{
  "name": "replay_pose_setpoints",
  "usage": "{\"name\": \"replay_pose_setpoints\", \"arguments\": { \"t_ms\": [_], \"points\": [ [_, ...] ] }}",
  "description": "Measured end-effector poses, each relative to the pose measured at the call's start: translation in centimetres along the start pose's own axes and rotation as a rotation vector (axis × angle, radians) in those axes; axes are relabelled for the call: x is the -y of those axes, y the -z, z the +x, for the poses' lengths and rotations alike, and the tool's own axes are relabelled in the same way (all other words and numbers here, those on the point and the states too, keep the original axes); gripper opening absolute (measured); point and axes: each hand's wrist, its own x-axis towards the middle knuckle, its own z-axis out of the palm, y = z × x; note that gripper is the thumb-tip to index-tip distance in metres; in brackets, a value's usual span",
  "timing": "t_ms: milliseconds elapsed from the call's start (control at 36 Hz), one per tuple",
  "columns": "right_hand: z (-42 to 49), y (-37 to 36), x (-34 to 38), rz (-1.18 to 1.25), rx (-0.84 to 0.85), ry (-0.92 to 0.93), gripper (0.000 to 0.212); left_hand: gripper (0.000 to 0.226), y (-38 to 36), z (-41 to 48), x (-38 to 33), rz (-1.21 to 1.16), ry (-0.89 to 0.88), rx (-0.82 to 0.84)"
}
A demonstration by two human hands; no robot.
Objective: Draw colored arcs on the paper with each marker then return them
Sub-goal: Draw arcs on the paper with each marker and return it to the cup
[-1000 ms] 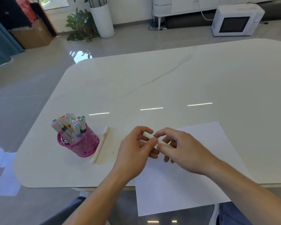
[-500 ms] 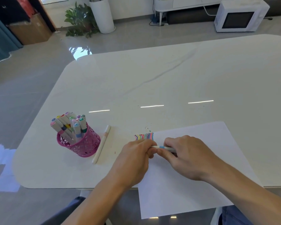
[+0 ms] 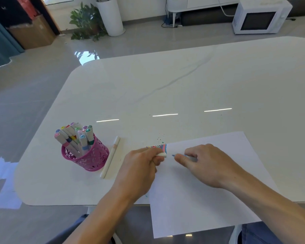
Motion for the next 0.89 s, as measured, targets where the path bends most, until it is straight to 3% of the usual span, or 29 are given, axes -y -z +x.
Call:
{"name": "replay_pose_setpoints", "arguments": {
  "t_ms": [139, 250, 333, 444, 556, 889],
  "points": [
    [0.3, 0.0, -0.5, 0.098, -0.022, -0.023, 0.05, 0.009, -0.1, -0.1, 0.3, 0.053, -0.037, -0.012],
    [0.5, -0.4, -0.5, 0.157, -0.008, 0.018, 0.021, 0.009, -0.6, -0.2, 0.7, 0.087, -0.059, 0.002],
    [0.7, -0.6, -0.4, 0.287, -0.062, 0.09, 0.04, 0.009, -1.0, -0.4, 0.8, 0.103, -0.116, 0.034],
    [0.8, -0.5, -0.2, 0.603, -0.115, 0.092, 0.027, 0.011, -1.6, -0.4, 0.9, 0.123, -0.147, 0.062],
    [1.1, -0.3, -0.1, 0.872, -0.064, 0.016, 0.038, 0.013, -1.8, -0.3, 1.1, 0.15, -0.165, 0.084],
    [2.5, -2.3, -0.4, 0.71, -0.171, 0.132, 0.012, 0.015, -1.8, -0.5, 1.2, 0.154, -0.185, 0.085]
  ]
}}
